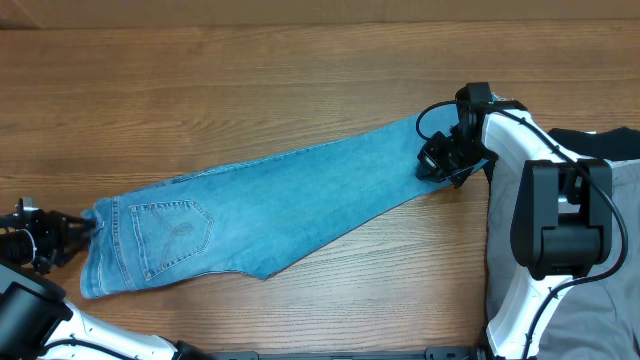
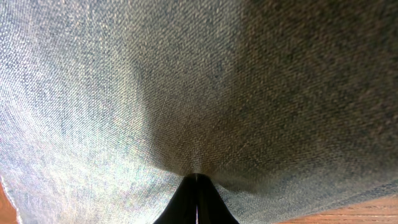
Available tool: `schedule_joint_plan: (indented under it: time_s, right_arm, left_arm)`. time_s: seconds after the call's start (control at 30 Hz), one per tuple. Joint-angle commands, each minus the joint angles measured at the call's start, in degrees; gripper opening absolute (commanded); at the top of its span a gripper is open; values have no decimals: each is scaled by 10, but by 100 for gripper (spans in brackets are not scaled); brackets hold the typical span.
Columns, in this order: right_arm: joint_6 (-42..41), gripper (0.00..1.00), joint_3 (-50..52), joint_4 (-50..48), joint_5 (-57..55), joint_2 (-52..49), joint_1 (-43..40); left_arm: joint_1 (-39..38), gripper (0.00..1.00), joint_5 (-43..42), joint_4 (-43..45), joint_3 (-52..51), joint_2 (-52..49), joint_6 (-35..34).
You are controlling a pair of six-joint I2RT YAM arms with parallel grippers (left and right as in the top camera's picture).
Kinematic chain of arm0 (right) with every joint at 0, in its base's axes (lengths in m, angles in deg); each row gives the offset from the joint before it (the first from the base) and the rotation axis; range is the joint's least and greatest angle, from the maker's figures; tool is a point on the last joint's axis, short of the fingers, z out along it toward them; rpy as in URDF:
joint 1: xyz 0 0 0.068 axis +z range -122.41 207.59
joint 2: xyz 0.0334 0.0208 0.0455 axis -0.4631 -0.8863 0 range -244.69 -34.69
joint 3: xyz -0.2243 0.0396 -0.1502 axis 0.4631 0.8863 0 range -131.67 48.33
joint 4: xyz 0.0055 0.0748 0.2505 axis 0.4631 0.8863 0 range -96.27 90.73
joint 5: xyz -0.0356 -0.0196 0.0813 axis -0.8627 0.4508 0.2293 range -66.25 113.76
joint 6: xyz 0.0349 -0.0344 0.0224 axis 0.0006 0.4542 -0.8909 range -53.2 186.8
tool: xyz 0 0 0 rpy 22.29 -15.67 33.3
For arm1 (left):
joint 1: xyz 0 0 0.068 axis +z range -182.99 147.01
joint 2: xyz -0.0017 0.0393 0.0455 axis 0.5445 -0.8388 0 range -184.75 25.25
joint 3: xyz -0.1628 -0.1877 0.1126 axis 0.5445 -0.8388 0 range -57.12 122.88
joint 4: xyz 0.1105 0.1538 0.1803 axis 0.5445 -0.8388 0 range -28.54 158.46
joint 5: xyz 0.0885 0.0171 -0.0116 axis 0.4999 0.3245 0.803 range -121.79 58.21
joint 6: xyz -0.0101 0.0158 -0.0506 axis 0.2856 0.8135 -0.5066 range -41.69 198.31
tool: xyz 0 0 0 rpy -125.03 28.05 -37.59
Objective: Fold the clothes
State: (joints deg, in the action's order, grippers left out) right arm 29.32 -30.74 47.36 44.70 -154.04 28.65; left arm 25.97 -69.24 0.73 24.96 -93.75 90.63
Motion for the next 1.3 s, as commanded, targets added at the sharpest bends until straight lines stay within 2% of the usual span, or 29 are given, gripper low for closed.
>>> schedule_joint_plan:
  time_s: [0.0, 0.03, 0.1, 0.2, 0.27, 0.37, 0.43, 0.47, 0.53, 0.63, 0.7, 1.0, 1.17, 1.27]
  right_arm:
    - [0, 4, 37, 16, -119, -43, -18]
    - [0, 4, 37, 16, -119, -43, -18]
    - [-1, 4, 37, 16, -119, -43, -18]
    - [-1, 4, 37, 16, -119, -43, -18]
    - [-1, 4, 37, 16, -119, -43, -18]
    - [-1, 4, 37, 16, -119, -43, -18]
    - [0, 5, 37, 16, -119, -43, -18]
    - [0, 4, 37, 16, -119, -43, -18]
    - [0, 4, 37, 16, -119, -43, -18]
    - [0, 5, 37, 16, -119, -43, -18]
    - [0, 5, 37, 16, -119, -43, -18]
    - [0, 5, 37, 16, -119, -43, -18]
    - [0, 5, 37, 14, -119, -43, -18]
    - [0, 5, 37, 13, -119, -43, -18]
  left_arm:
    - [0, 59, 32, -1, -2, 15, 1]
    - [0, 68, 35, 3, -4, 15, 1]
    - [-1, 68, 35, 10, -7, 14, 1]
    - [-6, 58, 34, 25, -16, 14, 1]
    - [-8, 57, 29, 34, -24, 14, 1]
    - [-13, 49, 24, 46, -41, 14, 1]
    - [-13, 47, 1, 45, -42, 14, 1]
    - [-12, 44, -1, 43, -42, 14, 1]
    - [-9, 31, 1, 35, -42, 14, 1]
    - [0, 17, -2, 31, -42, 14, 0]
    - [11, 5, -16, 27, -40, 14, 1]
    - [74, 4, -87, -32, 16, 14, 11]
    - [80, 4, -83, -78, 67, 15, 26]
    - [80, 4, -51, -85, 82, 15, 19]
